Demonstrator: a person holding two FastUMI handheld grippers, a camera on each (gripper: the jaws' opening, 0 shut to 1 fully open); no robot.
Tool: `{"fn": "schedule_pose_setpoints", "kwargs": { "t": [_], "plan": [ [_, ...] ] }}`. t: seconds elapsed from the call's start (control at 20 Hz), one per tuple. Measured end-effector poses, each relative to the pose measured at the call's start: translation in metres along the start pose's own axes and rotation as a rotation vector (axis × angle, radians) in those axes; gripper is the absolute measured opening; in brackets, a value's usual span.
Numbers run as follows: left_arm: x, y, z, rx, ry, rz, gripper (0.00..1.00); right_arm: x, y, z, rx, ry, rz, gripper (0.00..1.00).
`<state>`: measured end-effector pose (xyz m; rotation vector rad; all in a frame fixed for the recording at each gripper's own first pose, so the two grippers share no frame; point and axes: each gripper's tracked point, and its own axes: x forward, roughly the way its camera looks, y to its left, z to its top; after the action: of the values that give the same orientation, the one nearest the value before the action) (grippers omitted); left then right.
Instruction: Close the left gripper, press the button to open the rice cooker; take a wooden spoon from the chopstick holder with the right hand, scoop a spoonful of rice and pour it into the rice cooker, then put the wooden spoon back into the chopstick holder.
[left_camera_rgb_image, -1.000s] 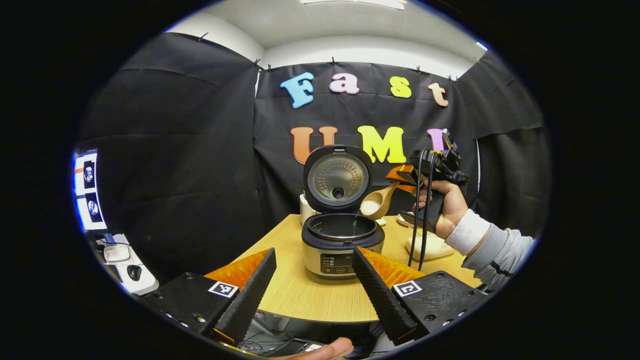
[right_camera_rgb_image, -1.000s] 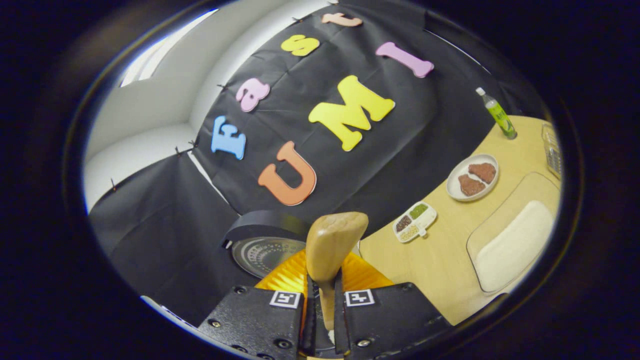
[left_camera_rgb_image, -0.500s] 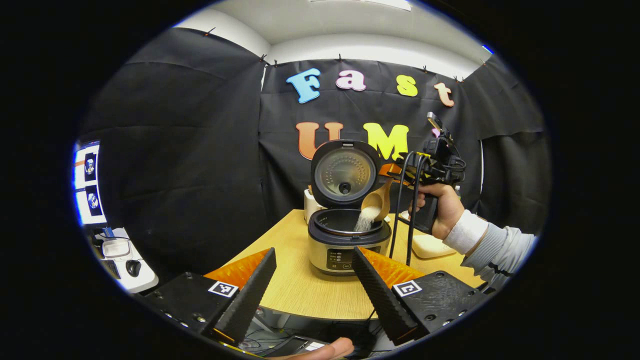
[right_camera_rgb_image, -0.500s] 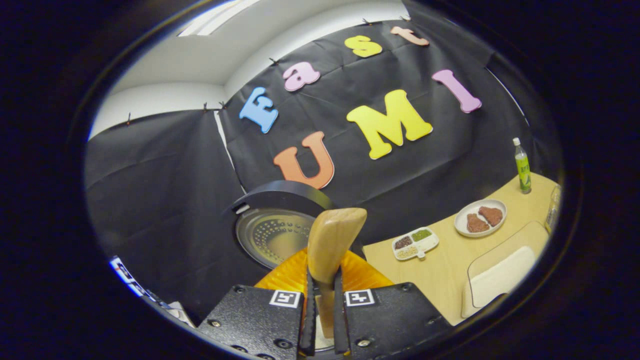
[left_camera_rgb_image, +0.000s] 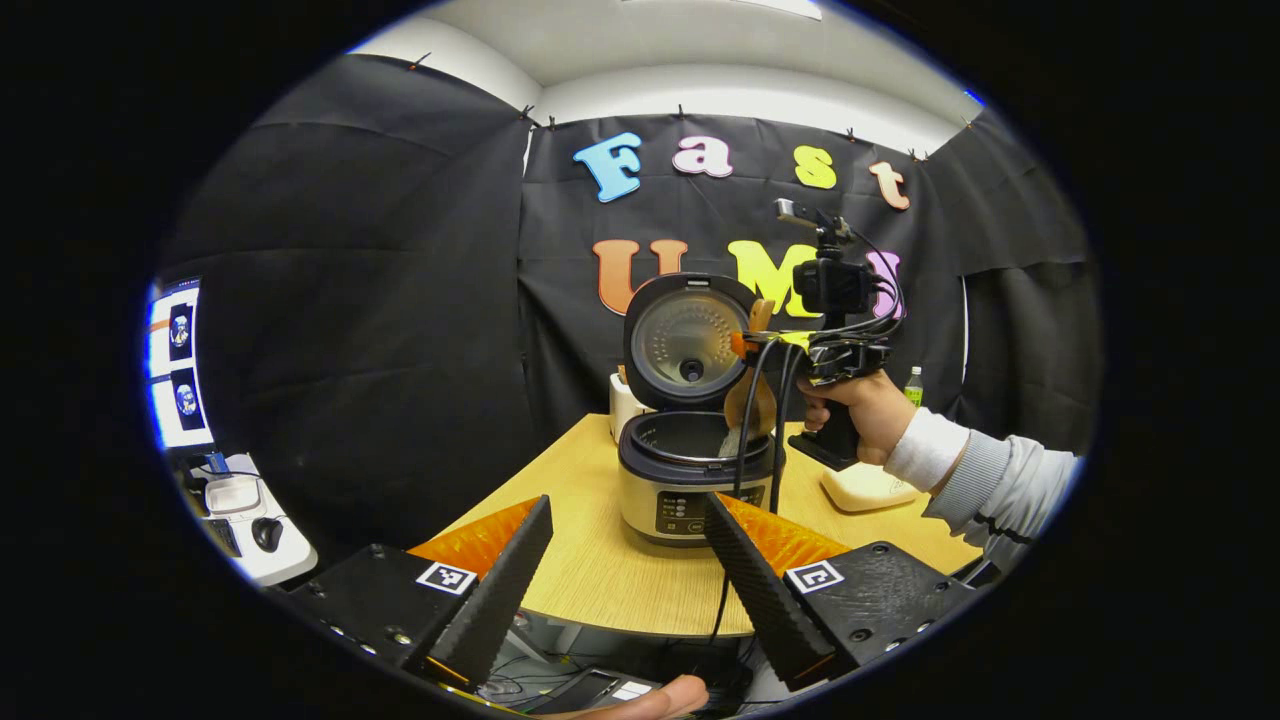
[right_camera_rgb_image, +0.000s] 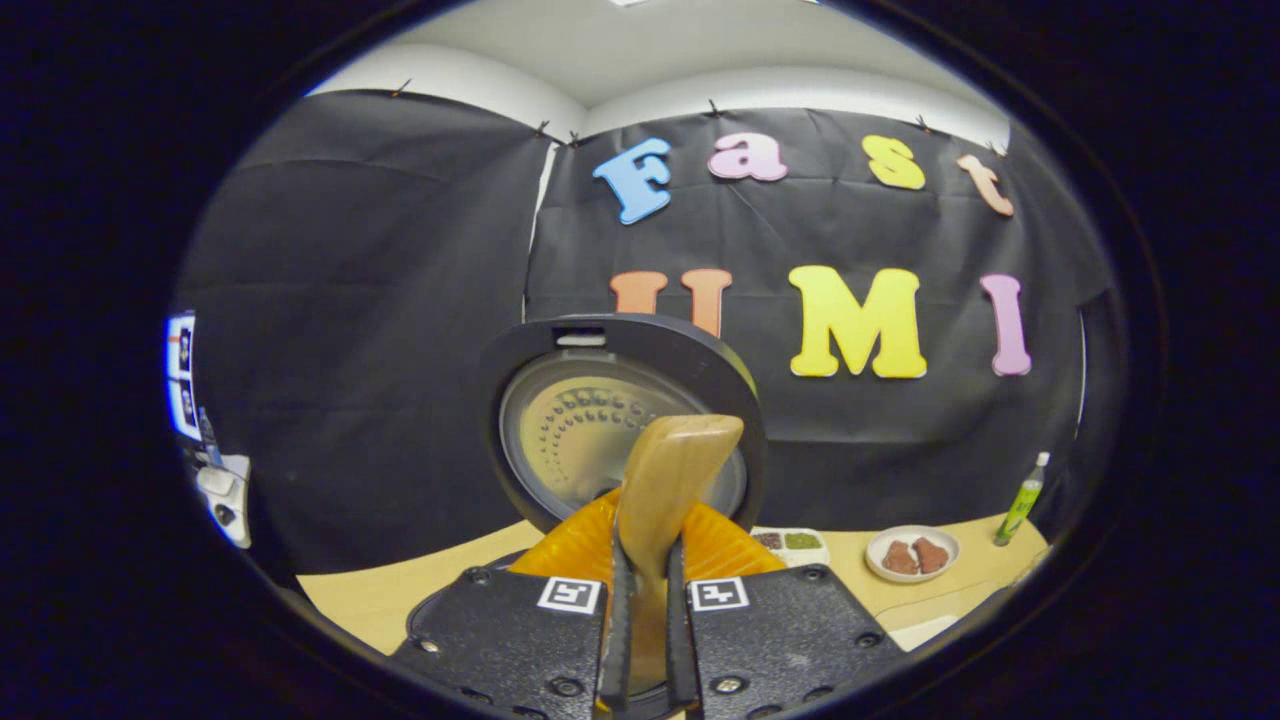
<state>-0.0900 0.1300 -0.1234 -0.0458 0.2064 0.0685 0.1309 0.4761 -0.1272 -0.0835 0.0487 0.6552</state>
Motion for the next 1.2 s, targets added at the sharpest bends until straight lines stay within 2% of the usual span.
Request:
{"fn": "schedule_pose_setpoints", "kwargs": {
  "t": [0.15, 0.35, 0.4, 0.5, 0.8, 1.2],
  "plan": [
    [-0.004, 0.0, -0.002, 0.003, -0.002, 0.001, 0.97, -0.007, 0.012, 0.006, -0.099, -0.029, 0.01, 0.19],
    [-0.003, -0.001, -0.001, -0.002, -0.001, -0.001, 0.97, -0.018, 0.017, 0.022, -0.254, -0.098, -0.029, 0.19],
    [-0.002, -0.002, -0.002, -0.002, 0.0, -0.002, 0.97, -0.019, 0.02, 0.024, -0.292, -0.109, -0.024, 0.17],
    [-0.003, -0.003, -0.005, -0.006, 0.011, 0.003, 0.97, -0.018, 0.023, 0.024, -0.337, -0.12, -0.023, 0.19],
    [-0.002, -0.015, 0.001, -0.009, 0.015, -0.002, 0.97, -0.036, -0.008, 0.028, -0.306, -0.138, -0.084, 0.19],
    [0.002, -0.041, 0.013, -0.008, -0.006, -0.024, 0.97, -0.064, -0.121, 0.018, -0.18, -0.107, -0.239, 0.19]
  ]
}}
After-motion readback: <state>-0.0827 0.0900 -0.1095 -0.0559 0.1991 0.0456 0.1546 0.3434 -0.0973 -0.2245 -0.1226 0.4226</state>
